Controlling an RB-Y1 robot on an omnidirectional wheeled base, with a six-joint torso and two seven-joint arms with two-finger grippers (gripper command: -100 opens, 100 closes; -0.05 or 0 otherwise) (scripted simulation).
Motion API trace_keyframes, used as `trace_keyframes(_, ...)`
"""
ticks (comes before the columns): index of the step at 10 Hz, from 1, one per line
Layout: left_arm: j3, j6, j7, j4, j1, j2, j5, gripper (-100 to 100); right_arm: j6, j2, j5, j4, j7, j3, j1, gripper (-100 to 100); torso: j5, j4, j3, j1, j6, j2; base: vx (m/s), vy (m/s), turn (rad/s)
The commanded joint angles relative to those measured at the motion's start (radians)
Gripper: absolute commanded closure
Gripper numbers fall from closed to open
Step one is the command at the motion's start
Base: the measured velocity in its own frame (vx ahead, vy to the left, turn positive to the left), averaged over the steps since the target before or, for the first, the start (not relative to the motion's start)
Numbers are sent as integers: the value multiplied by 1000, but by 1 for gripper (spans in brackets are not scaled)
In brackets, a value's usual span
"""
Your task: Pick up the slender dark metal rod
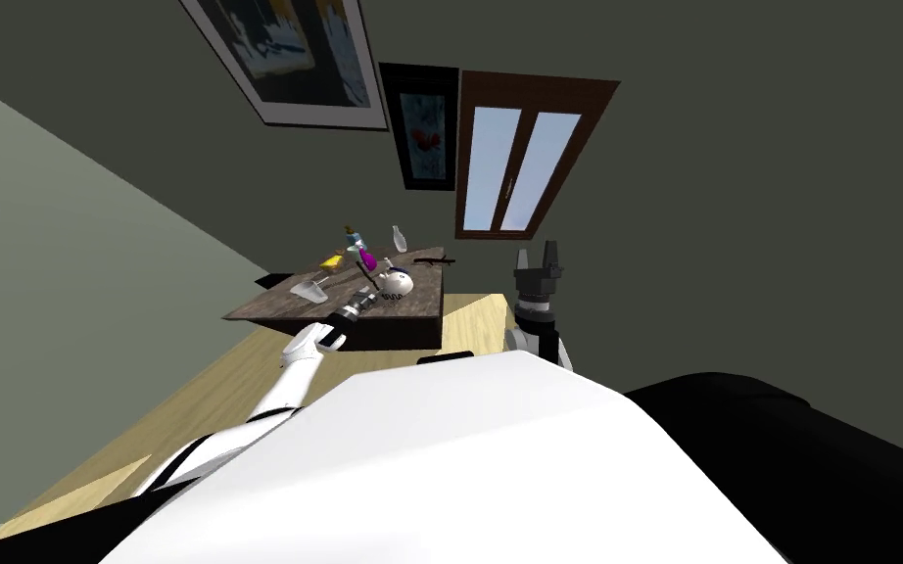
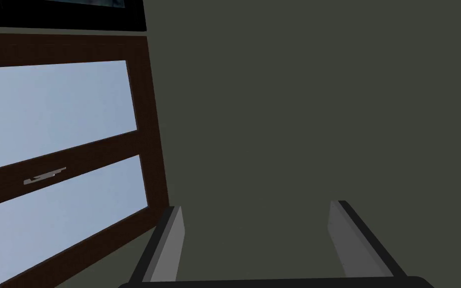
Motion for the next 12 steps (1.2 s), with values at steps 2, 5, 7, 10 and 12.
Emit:
trace_keyframes(2,76,-21,1,-24,79,28,19,-100,0,0,0,0,0,0,0,0,0,0,0,-1,1,0,10,-57,-280)
trace_keyframes(5,166,-62,-1,-48,169,77,52,-100,0,0,0,0,0,0,0,0,0,0,0,-1,0,0,17,-60,-273)
trace_keyframes(7,198,-62,-1,-48,193,77,52,-100,0,0,0,0,0,0,0,0,0,0,0,0,-1,0,8,-34,-70)
trace_keyframes(10,245,-86,-4,-48,232,102,68,-100,0,0,0,0,0,0,0,0,0,0,0,0,0,0,13,-36,-166)
trace_keyframes(12,247,-87,-4,-48,233,103,68,100,0,0,0,0,0,0,0,0,1,0,0,2,0,0,0,0,0)
